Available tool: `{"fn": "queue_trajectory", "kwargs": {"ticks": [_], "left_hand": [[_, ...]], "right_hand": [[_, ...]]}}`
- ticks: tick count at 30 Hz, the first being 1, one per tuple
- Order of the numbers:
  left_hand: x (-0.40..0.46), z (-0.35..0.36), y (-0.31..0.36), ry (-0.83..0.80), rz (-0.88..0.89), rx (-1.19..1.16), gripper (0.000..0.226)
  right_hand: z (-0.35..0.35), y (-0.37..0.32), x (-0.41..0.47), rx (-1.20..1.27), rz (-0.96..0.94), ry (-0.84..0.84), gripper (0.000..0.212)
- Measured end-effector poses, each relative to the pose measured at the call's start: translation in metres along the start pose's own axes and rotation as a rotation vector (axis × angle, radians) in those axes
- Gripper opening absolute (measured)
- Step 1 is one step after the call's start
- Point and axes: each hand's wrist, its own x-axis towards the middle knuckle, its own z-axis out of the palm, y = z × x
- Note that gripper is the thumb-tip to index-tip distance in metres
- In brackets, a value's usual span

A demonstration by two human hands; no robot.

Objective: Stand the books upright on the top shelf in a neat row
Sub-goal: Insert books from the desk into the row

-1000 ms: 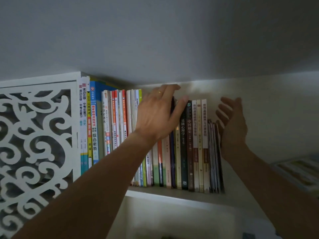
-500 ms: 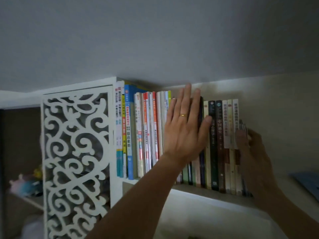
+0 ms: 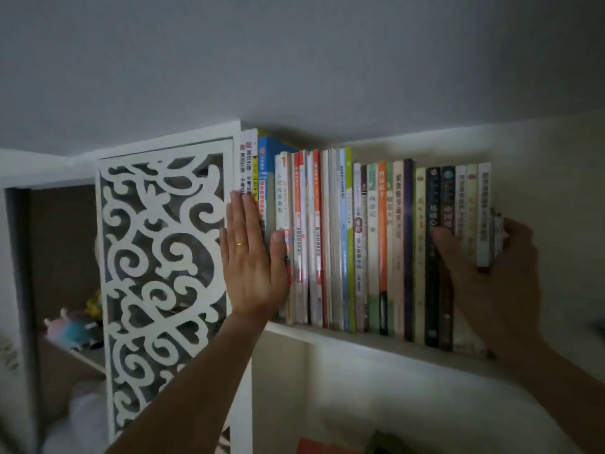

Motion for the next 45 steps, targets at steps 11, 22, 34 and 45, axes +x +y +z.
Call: {"fn": "queue_trajectory", "kwargs": {"ticks": [11, 22, 34, 45], "left_hand": [[-0.022, 0.007, 0.036, -0.072, 0.171, 0.054, 0.08], [-0.085, -0.029, 0.101, -0.262, -0.134, -0.003, 0.081], [-0.073, -0.025, 0.101, -0.239, -0.136, -0.154, 0.069], [-0.049, -0.021, 0.046, -0.098, -0.629, 0.037, 0.091]], "right_hand": [[-0.065, 0.01, -0.016, 0.083, 0.063, -0.325, 0.095], [-0.058, 0.018, -0.017, -0.081, -0.153, -0.555, 0.143], [-0.079, 0.012, -0.015, -0.206, -0.073, -0.621, 0.138], [-0.073, 0.005, -0.022, -0.27, -0.065, -0.567, 0.13]]}}
